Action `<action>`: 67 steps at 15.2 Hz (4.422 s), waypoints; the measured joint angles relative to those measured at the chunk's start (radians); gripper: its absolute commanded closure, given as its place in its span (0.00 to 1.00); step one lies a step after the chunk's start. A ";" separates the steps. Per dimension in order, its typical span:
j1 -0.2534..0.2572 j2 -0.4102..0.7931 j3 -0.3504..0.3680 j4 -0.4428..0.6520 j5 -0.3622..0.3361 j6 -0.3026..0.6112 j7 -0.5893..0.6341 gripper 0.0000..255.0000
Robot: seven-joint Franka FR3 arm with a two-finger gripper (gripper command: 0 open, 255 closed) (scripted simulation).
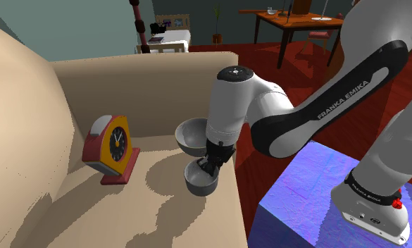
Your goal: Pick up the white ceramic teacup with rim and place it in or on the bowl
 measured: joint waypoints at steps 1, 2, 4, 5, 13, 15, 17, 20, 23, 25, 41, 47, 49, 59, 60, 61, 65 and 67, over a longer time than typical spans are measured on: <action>0.001 -0.009 -0.001 0.006 0.011 -0.011 -0.008 1.00; 0.004 -0.019 -0.003 0.012 0.023 -0.024 -0.016 1.00; 0.010 -0.048 -0.010 0.020 0.057 -0.052 -0.042 1.00; 0.012 -0.060 -0.013 0.026 0.070 -0.067 -0.052 1.00; 0.032 -0.143 -0.049 0.081 0.146 -0.184 -0.115 1.00; 0.038 -0.162 -0.057 0.091 0.161 -0.209 -0.126 1.00; 0.040 -0.177 -0.067 0.108 0.171 -0.237 -0.137 1.00; 0.044 -0.196 -0.078 0.136 0.182 -0.282 -0.147 1.00; 0.046 -0.210 -0.088 0.167 0.189 -0.324 -0.155 1.00; 0.047 -0.219 -0.095 0.184 0.193 -0.350 -0.161 1.00; -0.049 -0.093 -0.200 0.375 0.106 -0.445 -0.305 1.00; -0.082 -0.022 -0.229 0.409 0.067 -0.422 -0.352 1.00; -0.082 -0.012 -0.228 0.391 0.060 -0.396 -0.349 1.00; -0.080 0.036 -0.219 0.303 0.025 -0.268 -0.322 1.00; -0.080 0.036 -0.219 0.294 0.025 -0.260 -0.323 1.00; -0.080 0.037 -0.219 0.290 0.024 -0.255 -0.322 1.00; -0.079 0.038 -0.219 0.287 0.023 -0.251 -0.321 1.00; -0.079 0.038 -0.219 0.287 0.023 -0.251 -0.321 0.00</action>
